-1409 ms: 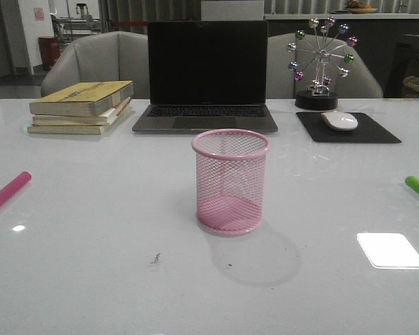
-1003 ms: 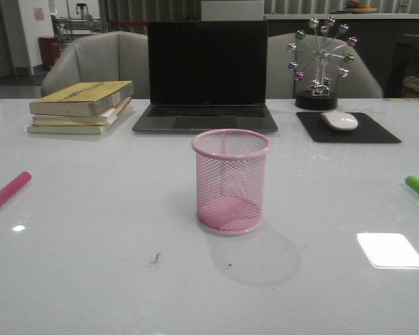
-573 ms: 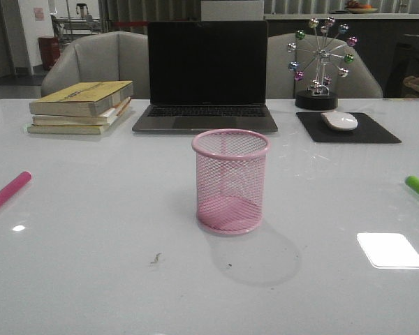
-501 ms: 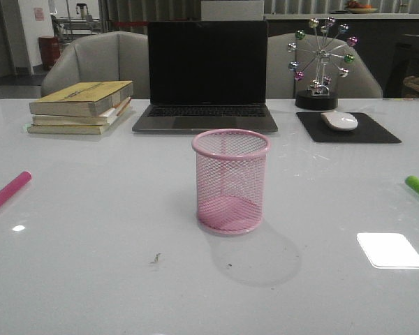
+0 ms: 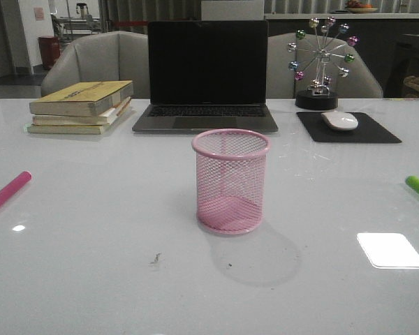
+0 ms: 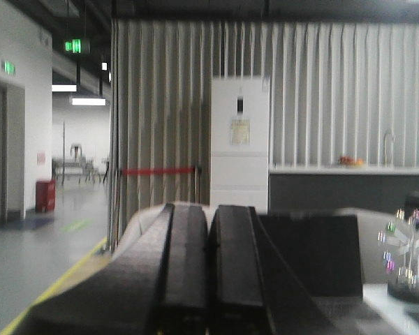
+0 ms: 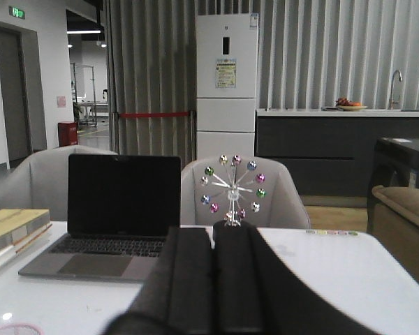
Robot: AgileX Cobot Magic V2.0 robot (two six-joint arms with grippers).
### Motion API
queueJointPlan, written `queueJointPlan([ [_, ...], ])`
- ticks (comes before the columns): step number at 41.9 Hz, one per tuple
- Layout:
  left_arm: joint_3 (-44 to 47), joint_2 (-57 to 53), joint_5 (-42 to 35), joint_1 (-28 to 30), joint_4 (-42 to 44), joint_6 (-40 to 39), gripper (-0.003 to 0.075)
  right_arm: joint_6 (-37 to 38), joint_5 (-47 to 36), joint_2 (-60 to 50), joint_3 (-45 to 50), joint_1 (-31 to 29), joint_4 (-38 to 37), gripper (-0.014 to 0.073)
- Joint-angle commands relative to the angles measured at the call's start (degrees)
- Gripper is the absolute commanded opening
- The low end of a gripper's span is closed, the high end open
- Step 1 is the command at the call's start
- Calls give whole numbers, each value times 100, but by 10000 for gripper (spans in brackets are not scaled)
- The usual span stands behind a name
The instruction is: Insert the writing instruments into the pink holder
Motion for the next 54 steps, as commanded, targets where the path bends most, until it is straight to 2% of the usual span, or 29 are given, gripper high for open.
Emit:
queueJointPlan([
  [1, -929, 375, 181, -31, -36, -4, 99, -46, 262, 457, -949, 3, 11, 71],
  [11, -2310, 1415, 1972, -31, -36, -4, 99, -46, 1811, 1586, -2196, 3, 11, 71],
  [19, -2420, 2101, 2946, -31, -36, -4, 99, -46, 2566, 2344, -2251, 3, 11, 71],
  [26, -2251, 2560, 3347, -31, -36, -4, 99, -46, 2813, 2866, -2115, 3, 11, 71],
  [37, -2108, 3181, 3267, -31, -22, -4, 99, -46, 2799, 3641, -1872, 3, 4, 74],
  [40, -2108, 3328, 3267, -31, -22, -4, 110, -46, 2799, 3885, -1872, 3, -1, 113],
  [42, -2108, 3416, 3281, -31, -22, -4, 140, -46, 2799, 4041, -1872, 3, -1, 166],
  [45, -2108, 3538, 3287, -31, -22, 7, 244, -46, 2791, 4303, -1872, 3, -1, 290],
  [49, -2108, 3661, 3287, -31, -22, 76, 448, -46, 2702, 4684, -1872, -55, -55, 445],
  [52, -2108, 3729, 3275, -31, -22, 76, 544, -46, 2587, 5000, -1895, -116, -55, 489],
  [54, -2108, 3759, 3252, -52, -109, 76, 562, -46, 2497, 5209, -1938, -181, -55, 487],
])
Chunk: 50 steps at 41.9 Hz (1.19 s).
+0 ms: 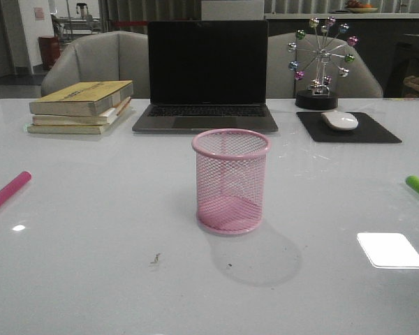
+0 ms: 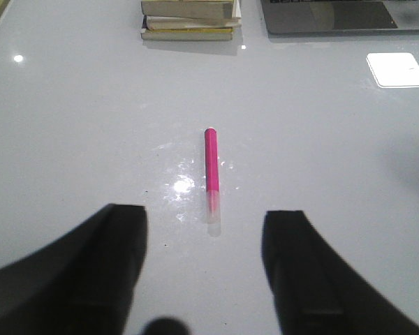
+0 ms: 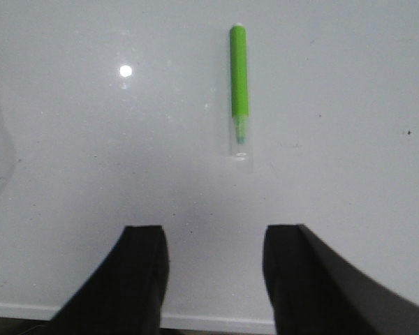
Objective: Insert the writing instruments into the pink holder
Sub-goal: 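Lower the right gripper onto the green marker and grasp it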
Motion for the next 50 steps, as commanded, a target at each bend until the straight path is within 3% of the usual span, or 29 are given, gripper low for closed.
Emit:
queueJointPlan([
  [1, -159, 95, -455, -77, -148, 0, 563, -46, -570, 415, -249, -137, -55, 488],
  [9, -159, 139, -486, -664, -153, 0, 561, -46, -762, 1526, -684, -472, -55, 488],
  [22, -159, 205, -472, -1748, -153, 0, 561, -46, -556, 3534, -1858, -473, -55, 488],
  [33, -159, 205, -472, -1843, -153, 0, 561, -46, -329, 4801, -2878, -454, 43, 488],
  [50, -159, 205, -472, -1843, -153, 0, 561, -249, 72, 5882, -4137, -454, 43, 488],
])
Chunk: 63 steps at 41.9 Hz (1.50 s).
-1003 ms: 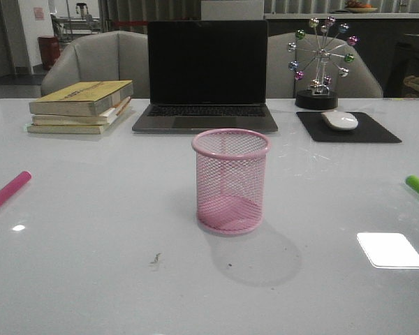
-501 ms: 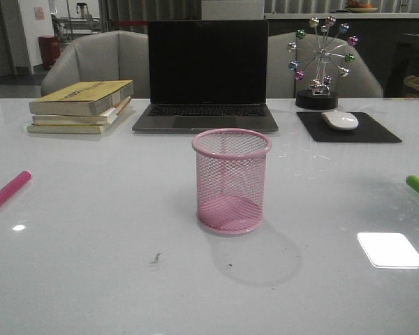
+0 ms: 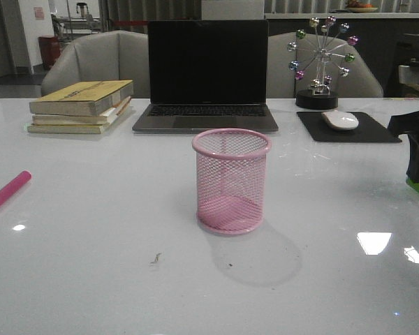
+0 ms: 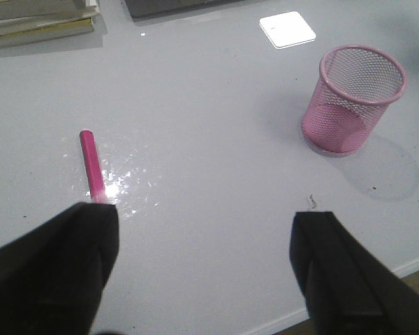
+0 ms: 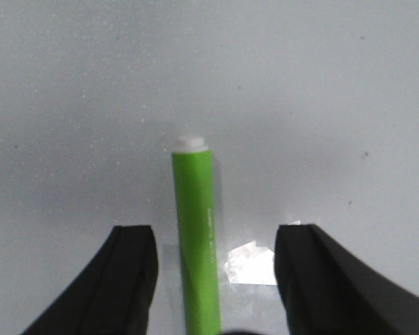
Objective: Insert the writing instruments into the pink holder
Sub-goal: 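Lower the right gripper onto the green marker and grasp it, then lift the green marker and carry it over the pink holder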
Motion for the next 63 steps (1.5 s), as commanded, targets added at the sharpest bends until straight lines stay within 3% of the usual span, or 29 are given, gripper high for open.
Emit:
queueJointPlan([
  [1, -158, 33, -427, -52, -42, 0, 561, -91, 52, -83, -398, -1, 20, 488],
  [20, -158, 33, -427, -52, -42, 0, 561, -130, 514, 562, -1104, -1, 20, 475],
  [31, -158, 33, -427, -52, -42, 0, 561, -130, 527, 559, -1221, -1, 26, 169],
  [40, -158, 33, -427, -52, -42, 0, 561, -159, 461, 199, -1108, 14, 90, 130],
  [44, -158, 33, -427, -52, -42, 0, 561, -219, 8, -333, -739, 98, 119, 130],
  [52, -158, 33, -427, -52, -42, 0, 561, -238, -1952, -1830, 790, 547, 281, 130],
  [63, -158, 33, -427, -52, -42, 0, 561, -238, -4914, -3386, 2456, 2015, 438, 130],
])
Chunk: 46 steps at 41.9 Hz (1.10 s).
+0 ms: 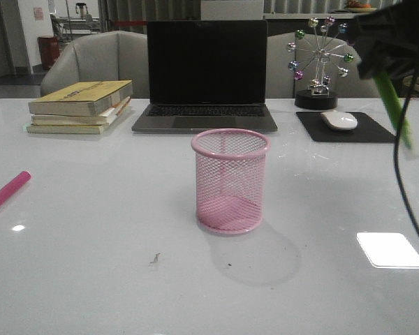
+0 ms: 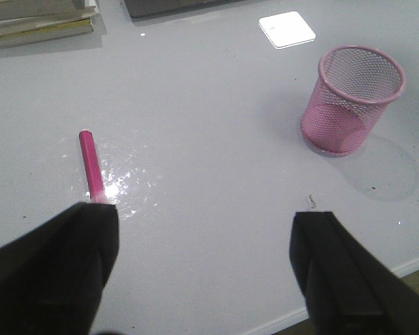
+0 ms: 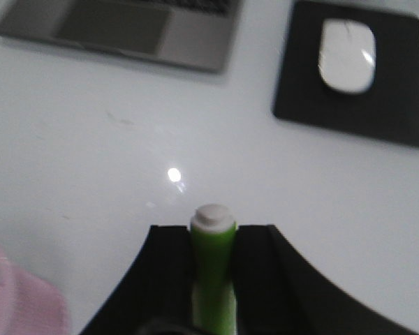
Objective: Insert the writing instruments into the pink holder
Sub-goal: 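Lift the green marker and carry it over the pink holder, then drop the green marker into the holder and raise the right gripper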
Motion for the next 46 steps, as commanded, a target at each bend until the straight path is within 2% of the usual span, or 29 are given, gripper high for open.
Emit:
queueJointPlan([
  [1, -158, 33, -427, -52, -42, 0, 561, -49, -1661, -589, 294, 568, 19, 130],
  [10, -158, 33, -427, -52, -42, 0, 561, 99, -3763, -507, 683, 1792, 19, 130],
  [17, -158, 33, -427, -52, -42, 0, 561, 99, -4913, 52, 683, 2124, 19, 130],
  [22, -158, 33, -427, -52, -42, 0, 561, 99, -5300, 547, 683, 2123, 19, 130],
  [32, -158, 33, -427, -52, -42, 0, 561, 99, -5344, 1442, 683, 2127, 19, 136],
  [35, -158, 33, -427, -52, -42, 0, 561, 99, -5309, 1566, 683, 2127, 13, 200],
  [42, -158, 33, -427, -52, -42, 0, 561, 99, -5181, 1455, 683, 2127, 19, 526],
  [46, -158, 33, -427, -52, -32, 0, 561, 99, -4902, 1097, 683, 2127, 11, 568],
])
